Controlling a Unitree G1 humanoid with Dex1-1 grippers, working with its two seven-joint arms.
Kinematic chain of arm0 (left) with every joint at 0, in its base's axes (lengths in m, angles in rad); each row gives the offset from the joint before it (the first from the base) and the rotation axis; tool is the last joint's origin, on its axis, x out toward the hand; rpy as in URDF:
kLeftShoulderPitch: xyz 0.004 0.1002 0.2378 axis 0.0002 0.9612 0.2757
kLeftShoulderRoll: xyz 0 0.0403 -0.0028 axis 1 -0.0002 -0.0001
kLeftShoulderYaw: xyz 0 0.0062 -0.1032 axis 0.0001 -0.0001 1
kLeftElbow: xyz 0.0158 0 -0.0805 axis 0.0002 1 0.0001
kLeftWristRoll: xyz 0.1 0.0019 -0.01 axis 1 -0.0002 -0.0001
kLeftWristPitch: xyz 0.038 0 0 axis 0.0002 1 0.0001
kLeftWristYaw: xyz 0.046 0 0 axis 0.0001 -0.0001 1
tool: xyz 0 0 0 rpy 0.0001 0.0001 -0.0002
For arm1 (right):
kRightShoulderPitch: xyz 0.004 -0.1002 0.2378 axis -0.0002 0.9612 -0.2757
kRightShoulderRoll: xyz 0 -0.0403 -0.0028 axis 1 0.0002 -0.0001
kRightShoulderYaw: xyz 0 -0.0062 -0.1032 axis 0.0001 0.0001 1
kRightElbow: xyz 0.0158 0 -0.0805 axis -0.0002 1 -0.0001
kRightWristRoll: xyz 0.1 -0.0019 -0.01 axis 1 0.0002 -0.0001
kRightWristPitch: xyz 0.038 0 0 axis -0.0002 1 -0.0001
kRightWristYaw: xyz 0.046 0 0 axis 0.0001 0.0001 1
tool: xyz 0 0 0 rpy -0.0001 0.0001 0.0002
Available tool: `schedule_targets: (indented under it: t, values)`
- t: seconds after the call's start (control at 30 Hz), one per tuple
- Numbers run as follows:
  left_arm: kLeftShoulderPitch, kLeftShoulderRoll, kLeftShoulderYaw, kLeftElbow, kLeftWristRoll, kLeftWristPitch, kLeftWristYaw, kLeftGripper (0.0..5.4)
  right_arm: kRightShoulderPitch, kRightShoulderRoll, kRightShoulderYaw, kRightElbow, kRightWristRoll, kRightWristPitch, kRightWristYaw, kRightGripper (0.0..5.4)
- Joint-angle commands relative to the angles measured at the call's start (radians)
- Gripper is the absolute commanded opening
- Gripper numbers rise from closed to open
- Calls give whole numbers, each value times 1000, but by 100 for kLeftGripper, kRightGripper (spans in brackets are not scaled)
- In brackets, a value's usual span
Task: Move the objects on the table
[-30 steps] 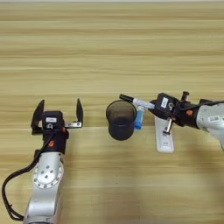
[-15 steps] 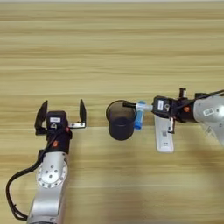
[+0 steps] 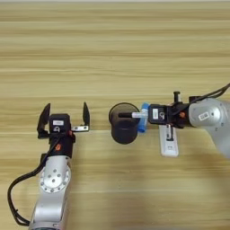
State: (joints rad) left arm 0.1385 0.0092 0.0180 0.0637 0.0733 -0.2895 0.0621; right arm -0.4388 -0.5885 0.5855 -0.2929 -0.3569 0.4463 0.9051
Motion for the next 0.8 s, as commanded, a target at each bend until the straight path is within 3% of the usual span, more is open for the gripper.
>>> schedule_targets:
  t: [0.03,0.8]
  values:
    - [0,-10,-9,-18,12,18,12,540,-13,-3,2,13,-16,-18,16,75]
    - [13,-27,-19,-35,19,26,17,540,-77,36,31,73,-106,-86,45,75]
